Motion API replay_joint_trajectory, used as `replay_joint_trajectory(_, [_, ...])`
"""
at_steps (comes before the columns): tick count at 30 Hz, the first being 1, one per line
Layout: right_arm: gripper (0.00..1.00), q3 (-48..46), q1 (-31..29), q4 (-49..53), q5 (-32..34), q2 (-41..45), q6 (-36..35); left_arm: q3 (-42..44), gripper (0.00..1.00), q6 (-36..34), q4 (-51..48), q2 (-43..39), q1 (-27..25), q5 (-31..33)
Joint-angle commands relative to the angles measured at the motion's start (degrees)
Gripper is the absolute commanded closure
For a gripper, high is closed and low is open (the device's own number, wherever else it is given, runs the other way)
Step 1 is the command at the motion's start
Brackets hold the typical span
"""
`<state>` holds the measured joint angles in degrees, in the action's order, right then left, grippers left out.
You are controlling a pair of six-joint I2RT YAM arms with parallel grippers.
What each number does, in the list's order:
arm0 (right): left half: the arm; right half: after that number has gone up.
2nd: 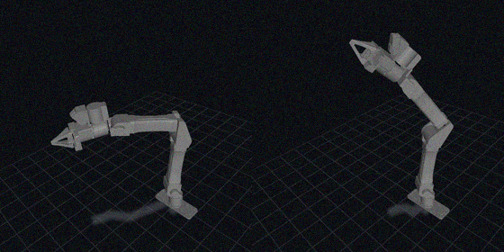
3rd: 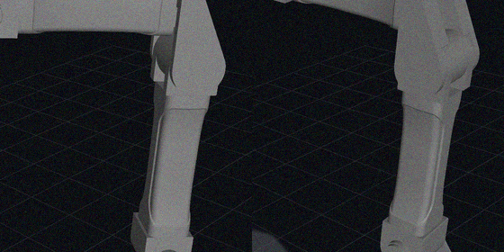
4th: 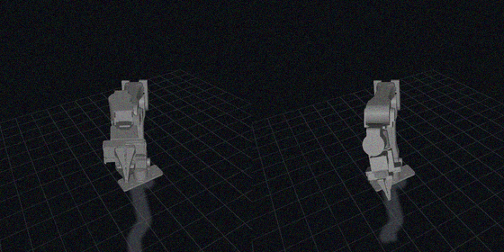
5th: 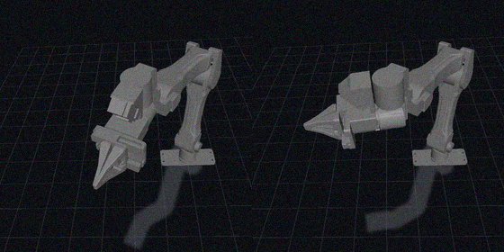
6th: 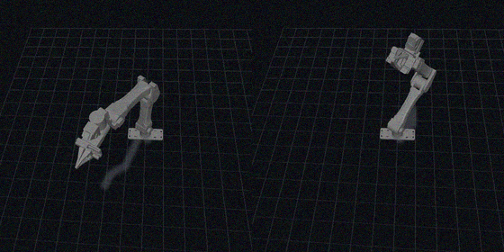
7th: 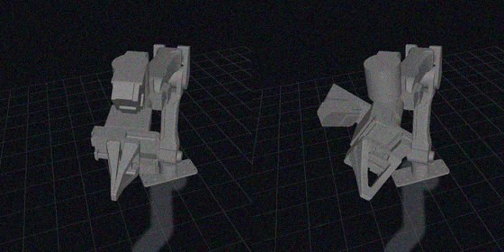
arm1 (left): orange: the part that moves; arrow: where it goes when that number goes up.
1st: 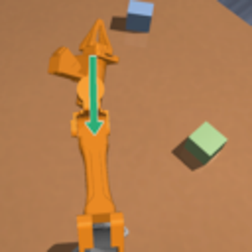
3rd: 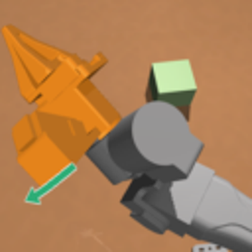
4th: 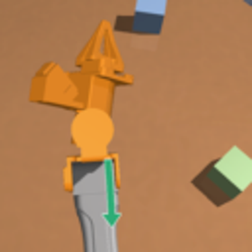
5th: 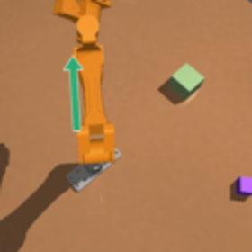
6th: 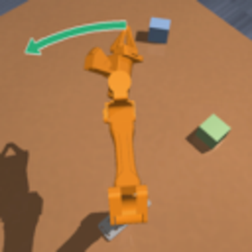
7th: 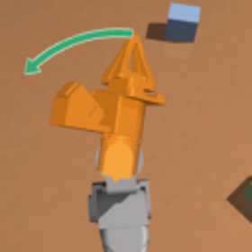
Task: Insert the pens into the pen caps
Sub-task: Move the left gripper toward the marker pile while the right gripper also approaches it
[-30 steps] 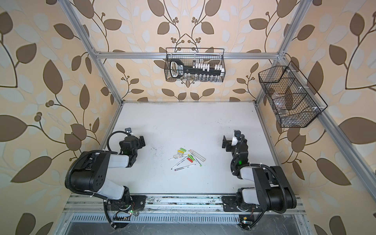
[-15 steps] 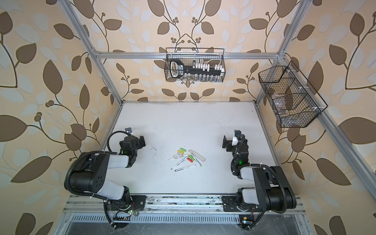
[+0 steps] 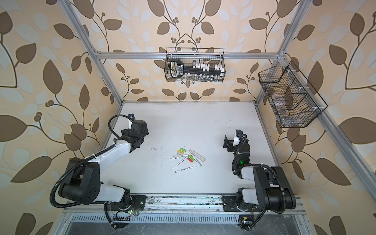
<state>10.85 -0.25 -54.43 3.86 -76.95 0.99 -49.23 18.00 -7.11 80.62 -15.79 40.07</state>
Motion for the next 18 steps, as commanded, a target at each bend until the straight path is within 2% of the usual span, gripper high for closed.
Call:
replay_joint_trajectory(1, [0.00, 5.8, -2.0, 10.1, 3.9, 3.3, -1.0, -5.6, 0.01, 6.8, -17.5, 1.4, -4.6, 6.4])
replay_joint_trajectory(4, [0.00, 12.9, -4.5, 22.9, 7.2, 4.6, -1.6, -8.6, 0.01, 7.7, -23.0, 1.4, -8.5, 3.7])
replay_joint_trajectory(6, [0.00, 18.0, -6.7, 32.0, 8.7, 4.5, 0.0, -9.9, 0.01, 8.2, -26.1, 1.4, -10.2, -1.0])
replay_joint_trajectory(10, [0.00, 27.3, -11.4, 49.0, 6.6, 3.1, 6.1, -10.0, 0.01, 9.7, -28.7, -0.7, -12.9, -10.8])
replay_joint_trajectory(13, [0.00, 31.6, -16.8, 59.9, 4.4, 2.0, 10.2, -8.0, 0.01, 9.4, -27.7, -3.8, -14.7, -18.8])
replay_joint_trajectory(18, [0.00, 29.8, -26.9, 66.8, 3.9, 3.7, 14.4, -0.8, 0.01, 5.6, -19.9, -10.8, -17.1, -36.5])
